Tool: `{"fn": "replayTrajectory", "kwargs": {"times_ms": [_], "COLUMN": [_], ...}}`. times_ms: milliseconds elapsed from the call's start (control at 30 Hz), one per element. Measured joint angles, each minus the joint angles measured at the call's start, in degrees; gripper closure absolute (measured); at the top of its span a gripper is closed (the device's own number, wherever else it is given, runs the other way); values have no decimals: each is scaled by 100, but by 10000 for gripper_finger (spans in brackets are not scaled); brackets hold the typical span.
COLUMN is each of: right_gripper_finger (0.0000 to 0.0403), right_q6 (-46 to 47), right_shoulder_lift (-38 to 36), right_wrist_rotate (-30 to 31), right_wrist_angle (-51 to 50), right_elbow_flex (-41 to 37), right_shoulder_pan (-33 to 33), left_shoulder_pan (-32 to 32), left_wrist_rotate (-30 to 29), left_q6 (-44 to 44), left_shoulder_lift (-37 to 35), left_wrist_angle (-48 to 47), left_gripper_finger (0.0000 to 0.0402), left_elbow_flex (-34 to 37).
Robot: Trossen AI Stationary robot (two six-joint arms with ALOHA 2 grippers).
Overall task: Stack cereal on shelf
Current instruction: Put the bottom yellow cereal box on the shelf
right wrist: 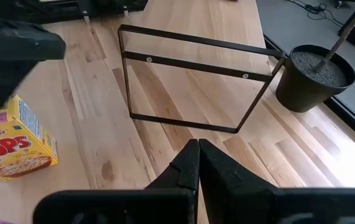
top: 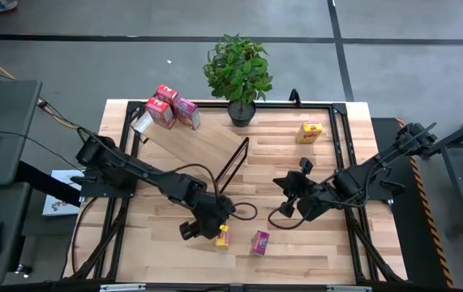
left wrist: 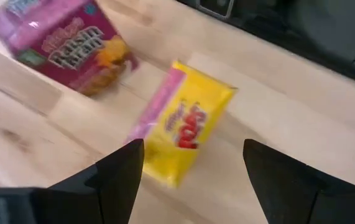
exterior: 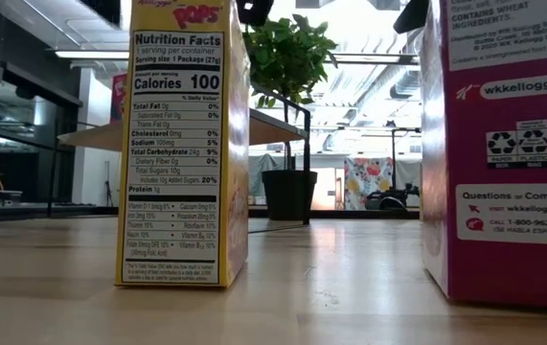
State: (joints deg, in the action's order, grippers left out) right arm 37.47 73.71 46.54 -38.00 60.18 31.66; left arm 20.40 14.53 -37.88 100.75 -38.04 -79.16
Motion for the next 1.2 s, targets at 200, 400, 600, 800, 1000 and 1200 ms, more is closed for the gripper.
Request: {"fn": "replayTrajectory", "kwargs": {"times_ms": [200,400,600,800,1000,1200], "right_gripper_finger": [402,402,402,402,402,402], "right_q6": [-30,-39,-39,171,234,77], "right_shoulder_lift": [2,2,2,7,7,7], "right_wrist_rotate": [0,5,100,139,120,132], "right_wrist_angle": [-31,-42,-28,56,149,297], "right_elbow_flex": [-1,0,-95,-445,-489,-489], "right_shoulder_pan": [0,0,0,-13,-12,-13], "left_shoulder_pan": [67,79,79,133,147,186], "left_wrist_rotate": [-311,-309,-313,-312,-401,-608], "left_q6": [-334,-781,-1209,-1386,-1540,-1818], "left_shoulder_lift": [-32,-17,-9,51,170,173], "left_wrist_angle": [340,381,414,466,321,462], "left_gripper_finger": [137,137,137,137,137,137], "left_elbow_flex": [37,35,35,32,26,33]}}
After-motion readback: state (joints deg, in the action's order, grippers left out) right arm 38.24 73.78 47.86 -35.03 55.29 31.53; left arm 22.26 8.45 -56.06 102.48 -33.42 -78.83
